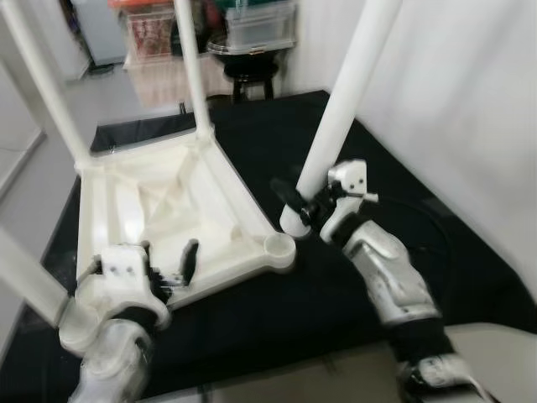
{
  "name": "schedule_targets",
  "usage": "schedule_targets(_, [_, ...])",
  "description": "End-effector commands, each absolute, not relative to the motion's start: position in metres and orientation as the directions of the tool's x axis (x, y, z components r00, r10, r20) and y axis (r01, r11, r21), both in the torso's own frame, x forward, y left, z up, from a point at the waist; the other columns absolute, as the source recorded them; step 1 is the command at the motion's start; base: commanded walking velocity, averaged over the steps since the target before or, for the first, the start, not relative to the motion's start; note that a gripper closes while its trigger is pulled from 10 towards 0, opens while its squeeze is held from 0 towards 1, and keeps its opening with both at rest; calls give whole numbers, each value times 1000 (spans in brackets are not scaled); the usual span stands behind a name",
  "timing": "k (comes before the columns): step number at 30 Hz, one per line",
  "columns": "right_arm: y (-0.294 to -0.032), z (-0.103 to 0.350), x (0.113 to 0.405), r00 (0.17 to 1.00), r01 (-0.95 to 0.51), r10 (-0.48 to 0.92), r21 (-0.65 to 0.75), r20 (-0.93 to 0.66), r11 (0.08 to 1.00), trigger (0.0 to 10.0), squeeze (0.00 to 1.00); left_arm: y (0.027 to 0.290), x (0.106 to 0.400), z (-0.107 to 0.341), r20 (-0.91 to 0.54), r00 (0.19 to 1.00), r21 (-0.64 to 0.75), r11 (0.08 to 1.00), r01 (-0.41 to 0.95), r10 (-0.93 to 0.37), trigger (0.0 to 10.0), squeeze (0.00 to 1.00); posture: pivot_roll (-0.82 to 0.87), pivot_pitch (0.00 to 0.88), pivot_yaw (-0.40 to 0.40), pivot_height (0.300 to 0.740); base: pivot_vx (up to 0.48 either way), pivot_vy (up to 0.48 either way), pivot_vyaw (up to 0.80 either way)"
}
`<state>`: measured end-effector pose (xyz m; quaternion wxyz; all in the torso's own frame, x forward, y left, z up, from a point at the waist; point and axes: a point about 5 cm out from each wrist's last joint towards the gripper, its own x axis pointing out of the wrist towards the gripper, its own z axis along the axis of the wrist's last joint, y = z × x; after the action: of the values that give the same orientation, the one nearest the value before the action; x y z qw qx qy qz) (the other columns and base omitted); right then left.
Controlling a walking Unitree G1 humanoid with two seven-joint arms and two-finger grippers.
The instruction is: Building children table
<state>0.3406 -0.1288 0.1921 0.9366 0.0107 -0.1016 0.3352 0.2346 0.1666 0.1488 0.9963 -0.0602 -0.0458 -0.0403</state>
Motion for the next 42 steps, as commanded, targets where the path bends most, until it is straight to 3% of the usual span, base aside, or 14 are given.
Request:
schedule_targets(1, [-111,200,338,692,-689,687,-82,220,720,10000,0,174,233,147,74,996,-74,996,54,-48,10000,0,-61,48,34,740,0,0,800])
schedule_targets(8, [-109,204,336,631,-740,753,-148,186,657,10000,0,164,231,144,43,993,-15,993,114,-114,10000,0,-62,49,28,740,0,-206,800])
schedule_targets(11, [-112,202,339,656,-717,739,-178,156,674,10000,0,163,229,143,41,993,-30,993,116,-115,10000,0,-59,54,23,740,0,-480,0])
schedule_targets(31, [-114,187,344,699,-690,713,-208,55,693,10000,0,159,224,145,30,987,-60,986,158,-156,10000,0,-51,83,28,740,0,0,0])
schedule_targets(38, [-117,189,352,558,-817,830,-174,-5,549,10000,0,144,212,148,3,931,-47,930,364,-365,10000,0,-37,127,28,740,0,0,0])
schedule_targets(40, [-126,205,362,496,-860,868,-130,19,494,10000,0,135,202,151,-16,887,0,887,461,-461,10000,0,-13,163,16,740,0,0,0])
schedule_targets(42, [-133,218,365,450,-886,890,-87,69,455,10000,0,133,196,153,-21,878,16,878,479,-478,10000,0,-7,187,15,740,0,0,0])
